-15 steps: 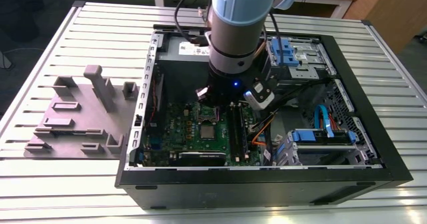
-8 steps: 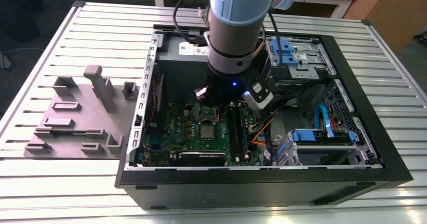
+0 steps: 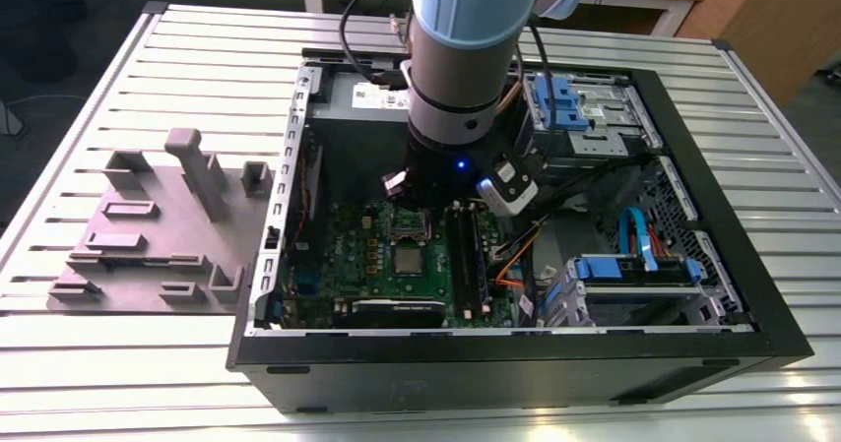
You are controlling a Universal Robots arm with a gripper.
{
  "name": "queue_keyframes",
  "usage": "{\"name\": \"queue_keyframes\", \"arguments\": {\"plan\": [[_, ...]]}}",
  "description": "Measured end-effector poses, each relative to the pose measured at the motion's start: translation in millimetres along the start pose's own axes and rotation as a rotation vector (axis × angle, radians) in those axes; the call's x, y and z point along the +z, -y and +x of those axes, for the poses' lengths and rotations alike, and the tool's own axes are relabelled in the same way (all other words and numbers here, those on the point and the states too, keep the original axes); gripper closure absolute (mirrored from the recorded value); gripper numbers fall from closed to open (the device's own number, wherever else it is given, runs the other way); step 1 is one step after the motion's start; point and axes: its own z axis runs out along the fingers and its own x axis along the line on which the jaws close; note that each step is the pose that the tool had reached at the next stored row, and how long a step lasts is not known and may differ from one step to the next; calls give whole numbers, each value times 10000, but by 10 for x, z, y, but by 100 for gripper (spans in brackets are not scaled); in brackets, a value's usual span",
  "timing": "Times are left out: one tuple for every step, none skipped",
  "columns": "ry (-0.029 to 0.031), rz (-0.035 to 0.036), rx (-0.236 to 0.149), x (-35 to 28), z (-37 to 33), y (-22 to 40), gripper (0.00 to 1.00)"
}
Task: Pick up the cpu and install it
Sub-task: 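Close the cpu cover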
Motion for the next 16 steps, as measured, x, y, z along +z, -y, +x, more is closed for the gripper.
{"name": "queue_keyframes", "arguments": {"plan": [[0,0,6,1,0,0,90],[0,2,25,2,0,1,90],[3,3,54,5,0,1,90],[7,5,93,9,-1,2,90],[10,8,146,12,-3,3,90],[15,10,203,15,-6,3,90],[17,12,241,17,-8,2,90],[19,13,260,18,-9,1,90],[20,14,271,19,-10,0,90],[19,15,276,21,-10,-1,90],[22,14,284,26,-10,-1,90],[22,15,291,32,-9,-1,90],[21,16,294,36,-9,0,90],[20,18,295,38,-9,0,90],[20,17,296,38,-9,0,90],[20,18,296,39,-9,1,90]]}}
